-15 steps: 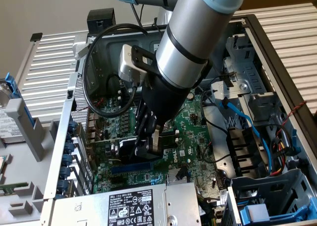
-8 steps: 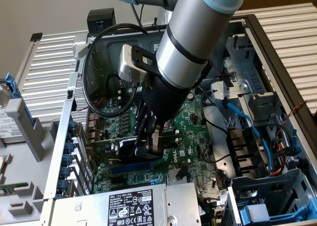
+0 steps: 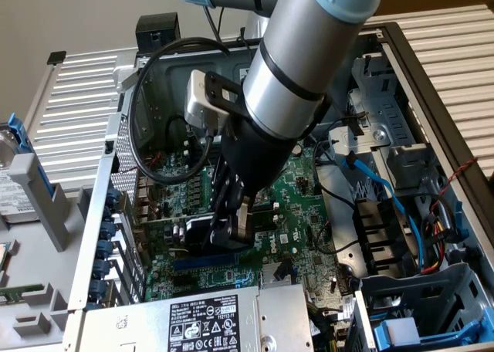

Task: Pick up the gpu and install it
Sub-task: 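Insert the gpu into the slot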

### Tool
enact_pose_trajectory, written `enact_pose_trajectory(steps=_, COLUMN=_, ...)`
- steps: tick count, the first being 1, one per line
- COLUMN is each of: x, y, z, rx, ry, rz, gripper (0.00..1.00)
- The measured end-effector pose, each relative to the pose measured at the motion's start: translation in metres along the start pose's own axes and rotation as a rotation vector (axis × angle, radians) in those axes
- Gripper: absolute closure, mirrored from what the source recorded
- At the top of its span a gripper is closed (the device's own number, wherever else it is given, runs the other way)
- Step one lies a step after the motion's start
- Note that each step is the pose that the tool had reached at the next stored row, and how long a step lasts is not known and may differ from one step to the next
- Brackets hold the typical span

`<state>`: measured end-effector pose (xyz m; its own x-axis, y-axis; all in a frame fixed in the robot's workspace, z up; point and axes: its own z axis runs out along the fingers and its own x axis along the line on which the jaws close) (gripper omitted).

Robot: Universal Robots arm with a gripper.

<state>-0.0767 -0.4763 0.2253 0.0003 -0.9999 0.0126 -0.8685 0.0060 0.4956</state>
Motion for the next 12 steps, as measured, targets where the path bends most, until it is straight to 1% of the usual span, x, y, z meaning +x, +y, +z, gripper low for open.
enact_pose_trajectory(steps=12, x=0.0004, y=0.0027, z=0.0016, rx=0.0, ry=-0.0002, rz=0.0, gripper=0.72)
